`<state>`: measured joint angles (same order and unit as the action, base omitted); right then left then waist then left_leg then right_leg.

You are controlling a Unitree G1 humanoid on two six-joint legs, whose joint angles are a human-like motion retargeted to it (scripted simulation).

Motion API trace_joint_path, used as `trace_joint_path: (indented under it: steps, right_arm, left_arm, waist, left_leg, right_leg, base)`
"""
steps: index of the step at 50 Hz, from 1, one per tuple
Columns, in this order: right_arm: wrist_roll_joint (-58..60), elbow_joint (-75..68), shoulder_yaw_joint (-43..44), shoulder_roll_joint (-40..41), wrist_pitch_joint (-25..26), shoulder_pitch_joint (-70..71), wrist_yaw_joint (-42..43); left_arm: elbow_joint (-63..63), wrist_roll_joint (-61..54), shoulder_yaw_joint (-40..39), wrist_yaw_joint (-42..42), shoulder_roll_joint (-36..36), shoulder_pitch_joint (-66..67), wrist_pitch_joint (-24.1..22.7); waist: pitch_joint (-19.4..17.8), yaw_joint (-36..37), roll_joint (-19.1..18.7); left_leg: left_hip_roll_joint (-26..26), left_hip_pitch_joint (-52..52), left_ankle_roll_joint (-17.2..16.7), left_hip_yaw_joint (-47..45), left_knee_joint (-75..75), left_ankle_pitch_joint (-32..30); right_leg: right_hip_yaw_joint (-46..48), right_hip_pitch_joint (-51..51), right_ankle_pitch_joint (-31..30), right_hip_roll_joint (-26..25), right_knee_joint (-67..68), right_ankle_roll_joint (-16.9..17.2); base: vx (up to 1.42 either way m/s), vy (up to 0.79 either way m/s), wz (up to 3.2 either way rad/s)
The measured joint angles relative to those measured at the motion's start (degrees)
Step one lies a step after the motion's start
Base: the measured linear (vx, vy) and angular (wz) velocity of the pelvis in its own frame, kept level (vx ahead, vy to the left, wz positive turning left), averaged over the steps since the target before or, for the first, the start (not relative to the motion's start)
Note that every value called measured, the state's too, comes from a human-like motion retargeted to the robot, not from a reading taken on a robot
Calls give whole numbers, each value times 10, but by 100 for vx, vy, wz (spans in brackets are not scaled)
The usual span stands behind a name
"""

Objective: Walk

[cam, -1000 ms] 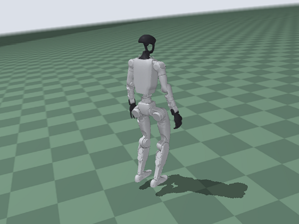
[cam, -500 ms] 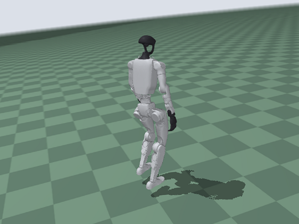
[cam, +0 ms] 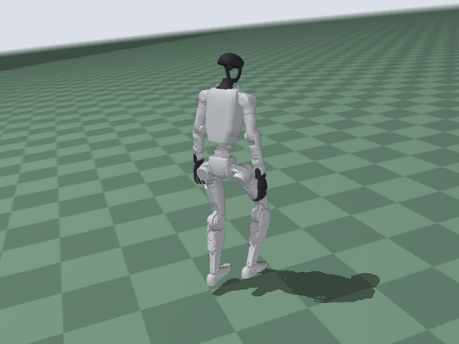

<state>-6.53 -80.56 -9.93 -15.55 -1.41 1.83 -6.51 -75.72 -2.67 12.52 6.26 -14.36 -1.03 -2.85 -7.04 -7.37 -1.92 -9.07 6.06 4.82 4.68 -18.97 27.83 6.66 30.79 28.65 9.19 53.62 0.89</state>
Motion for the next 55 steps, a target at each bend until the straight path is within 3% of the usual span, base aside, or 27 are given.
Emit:
trace_joint_path:
  steps: [4, 10, 17, 20, 25, 26, 29, 32, 35, 38, 43, 47, 48, 50, 55]
  right_arm:
    - [-5, 19, -7, -7, -1, 0, 1]
    - [-27, 37, -3, -13, -1, 2, 7]
    - [-61, 13, 25, -22, 15, -6, 20]
    - [-62, -12, 33, -29, 19, -13, 29]
    - [-60, -7, 33, -42, 15, -44, 53]
    - [-62, -2, 35, -47, 14, -49, 58]
    - [-67, 8, 42, -59, 12, -58, 70]
    - [-62, 13, 44, -65, 11, -53, 76]
    - [-50, 19, 44, -64, 9, -31, 69]
    - [-45, 34, 38, -55, 2, -14, 65]
    - [-33, 58, 20, -48, -8, 23, 65]
    - [-30, 81, 8, -41, -15, 43, 74]
    - [-30, 85, 7, -37, -16, 43, 77]
    - [-37, 90, 3, -29, -14, 48, 79]
    - [-30, 77, -9, -6, -2, 46, 61]
  left_arm:
    - [4, -6, 2, -1, 7, 5, -9]
    - [14, -11, 13, -5, 11, 4, -20]
    - [45, -29, 27, -15, 4, -23, -22]
    - [65, -51, 30, -27, -1, -33, -21]
    - [97, -78, 30, -47, -14, -33, -24]
    - [106, -83, 29, -49, -17, -35, -23]
    - [124, -90, 28, -49, -24, -43, -21]
    - [127, -81, 21, -41, -25, -52, -16]
    - [114, -67, 9, -29, -23, -62, -12]
    - [98, -55, 4, -24, -13, -51, -14]
    - [63, -25, 9, -24, 6, -26, -13]
    - [37, -14, 11, -28, 19, 3, -2]
    - [31, -14, 12, -29, 22, 11, 1]
    - [12, -20, 11, -27, 22, 20, 7]
    - [3, -17, 13, -27, 21, 35, 17]
  waist:
    - [3, 0, -28]
    - [-1, -2, -39]
    - [-11, -11, -57]
    - [-35, -15, -82]
    - [-51, -18, -125]
    - [-53, -16, -131]
    - [-54, -3, -133]
    - [-54, 20, -125]
    - [-56, 46, -101]
    - [-57, 74, -81]
    - [-41, 101, -43]
    - [-24, 119, -28]
    - [-19, 122, -23]
    - [-14, 129, 20]
    - [-9, 110, 90]
  left_leg:
    - [20, -20, -4, 12, 28, 11]
    - [19, -29, -5, 12, -18, 60]
    - [44, -62, -27, 3, -117, 89]
    - [67, -94, -76, 45, -189, 24]
    - [139, -42, -170, 68, -426, -177]
    - [154, -19, -174, 68, -479, -201]
    - [193, 59, -144, 61, -618, -189]
    - [215, 148, -88, 50, -691, -90]
    - [201, 223, -52, 25, -649, -18]
    - [181, 266, -53, -5, -517, 9]
    - [124, 290, -81, -44, -237, -36]
    - [109, 312, -70, -57, -237, -51]
    - [105, 316, -63, -59, -261, -58]
    - [67, 287, -41, -89, -259, -83]
    - [-27, 214, 16, -112, -250, -54]
  right_leg:
    - [-8, 41, -45, -41, -136, 29]
    - [-20, 99, -98, -56, -231, 68]
    - [-11, 119, -185, -72, -202, 70]
    - [-1, 93, -210, -110, -146, 51]
    - [11, 27, -218, -195, -117, 4]
    - [13, 12, -206, -209, -118, -6]
    - [13, -34, -161, -240, -119, -26]
    - [5, -92, -120, -256, -138, -32]
    - [-13, -180, -94, -243, -192, -28]
    - [-28, -256, -68, -225, -229, -20]
    - [-42, -342, -35, -188, -271, -1]
    - [-31, -359, -9, -170, -200, 3]
    - [-25, -359, -12, -162, -171, 4]
    - [-30, -348, -20, -107, -77, 22]
    - [-58, -261, -155, -28, 149, 85]
  base:
    - [41, 2, 2]
    - [41, -7, -9]
    - [55, -14, -14]
    - [64, -18, -39]
    - [59, -12, -25]
    - [59, -10, -9]
    - [62, -11, 3]
    - [64, -12, 1]
    - [68, -10, -1]
    - [72, -7, -19]
    - [72, 0, -13]
    - [73, 8, -26]
    - [77, 12, -23]
    - [80, 15, -11]
    - [81, 22, 23]
